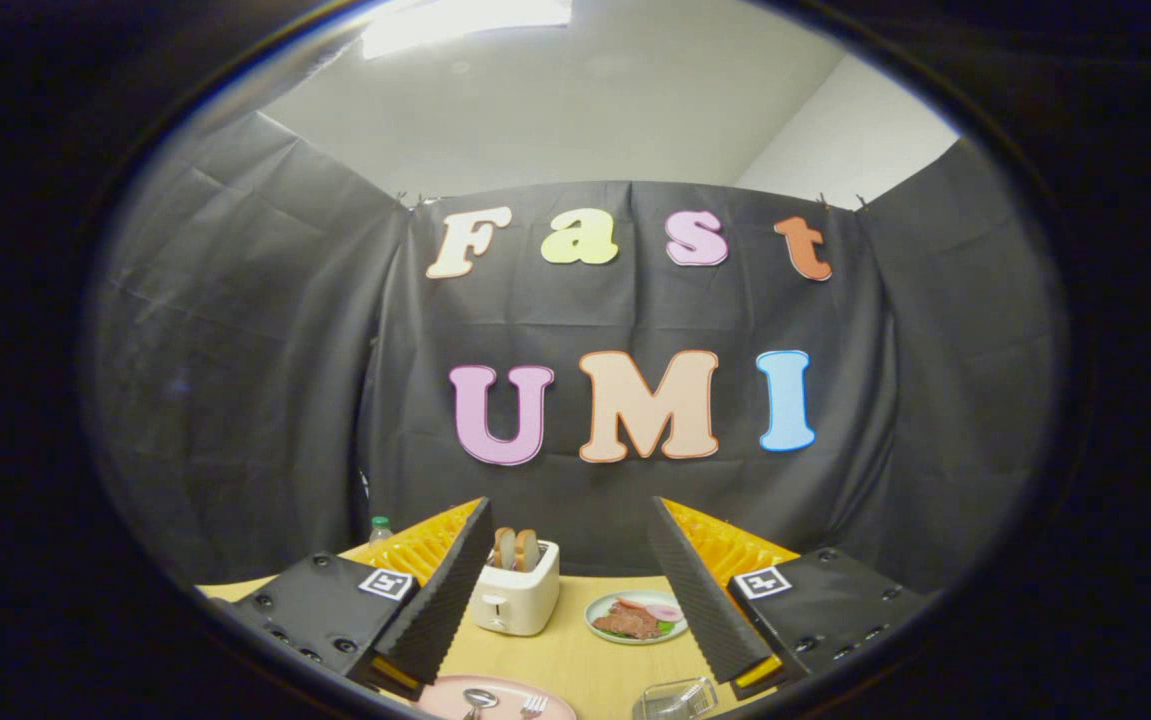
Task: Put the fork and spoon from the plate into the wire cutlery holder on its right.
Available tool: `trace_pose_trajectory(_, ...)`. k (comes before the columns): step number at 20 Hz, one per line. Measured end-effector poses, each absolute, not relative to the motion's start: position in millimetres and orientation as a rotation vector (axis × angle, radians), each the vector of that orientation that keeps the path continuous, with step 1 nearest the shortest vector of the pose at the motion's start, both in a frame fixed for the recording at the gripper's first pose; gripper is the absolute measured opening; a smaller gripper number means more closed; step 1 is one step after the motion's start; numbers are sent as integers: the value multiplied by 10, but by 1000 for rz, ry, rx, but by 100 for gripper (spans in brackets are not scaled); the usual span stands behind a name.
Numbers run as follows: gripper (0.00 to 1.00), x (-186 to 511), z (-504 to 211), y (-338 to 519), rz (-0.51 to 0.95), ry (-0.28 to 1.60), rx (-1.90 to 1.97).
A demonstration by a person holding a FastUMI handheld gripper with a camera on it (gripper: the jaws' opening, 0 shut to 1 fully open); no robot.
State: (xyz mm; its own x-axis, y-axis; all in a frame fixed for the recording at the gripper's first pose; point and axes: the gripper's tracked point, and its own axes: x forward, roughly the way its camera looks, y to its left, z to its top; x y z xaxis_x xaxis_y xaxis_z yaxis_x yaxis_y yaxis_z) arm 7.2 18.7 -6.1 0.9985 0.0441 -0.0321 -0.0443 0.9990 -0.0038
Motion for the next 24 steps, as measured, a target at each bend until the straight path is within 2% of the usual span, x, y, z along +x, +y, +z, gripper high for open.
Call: trace_pose_trajectory(24,100,-386,-2556,460,154,564,-91)
